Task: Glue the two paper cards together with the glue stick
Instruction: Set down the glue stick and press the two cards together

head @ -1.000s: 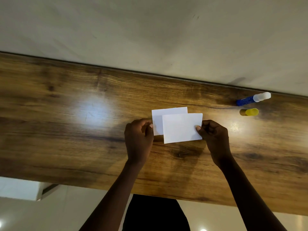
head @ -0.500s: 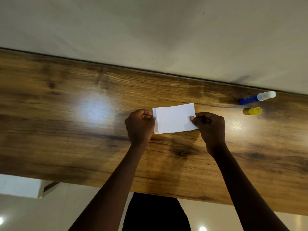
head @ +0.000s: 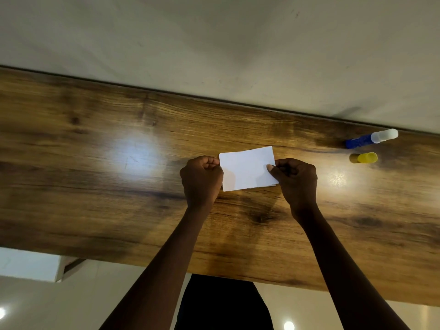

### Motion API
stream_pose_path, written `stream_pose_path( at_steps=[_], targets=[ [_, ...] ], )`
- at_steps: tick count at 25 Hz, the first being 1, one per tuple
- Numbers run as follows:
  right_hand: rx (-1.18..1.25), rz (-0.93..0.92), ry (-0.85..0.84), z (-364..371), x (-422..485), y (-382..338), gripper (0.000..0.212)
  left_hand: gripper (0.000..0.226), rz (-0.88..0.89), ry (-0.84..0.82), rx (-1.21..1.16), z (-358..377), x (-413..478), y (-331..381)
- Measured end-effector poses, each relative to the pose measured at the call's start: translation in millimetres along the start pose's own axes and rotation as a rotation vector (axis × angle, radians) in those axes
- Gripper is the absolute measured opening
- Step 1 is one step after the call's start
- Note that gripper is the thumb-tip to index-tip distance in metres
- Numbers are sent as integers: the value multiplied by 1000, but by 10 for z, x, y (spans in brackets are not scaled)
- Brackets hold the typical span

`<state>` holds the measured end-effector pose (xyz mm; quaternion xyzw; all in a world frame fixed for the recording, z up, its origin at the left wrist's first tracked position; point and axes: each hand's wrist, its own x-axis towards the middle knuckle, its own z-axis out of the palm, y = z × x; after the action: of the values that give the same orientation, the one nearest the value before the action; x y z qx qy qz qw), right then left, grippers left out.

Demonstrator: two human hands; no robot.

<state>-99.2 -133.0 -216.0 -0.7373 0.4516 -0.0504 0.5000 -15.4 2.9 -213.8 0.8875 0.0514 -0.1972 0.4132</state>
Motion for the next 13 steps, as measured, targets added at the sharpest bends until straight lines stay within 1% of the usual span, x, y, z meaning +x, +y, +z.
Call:
stream_pose_path(
  at_steps=[6, 13],
  targets=[
    [-15, 8, 12, 9, 8, -4, 17, 18, -28, -10, 4, 7, -1, 6],
    [-43, 0, 12, 12, -2, 19, 15, 19, 9, -3, 22, 15, -5, -4]
  ],
)
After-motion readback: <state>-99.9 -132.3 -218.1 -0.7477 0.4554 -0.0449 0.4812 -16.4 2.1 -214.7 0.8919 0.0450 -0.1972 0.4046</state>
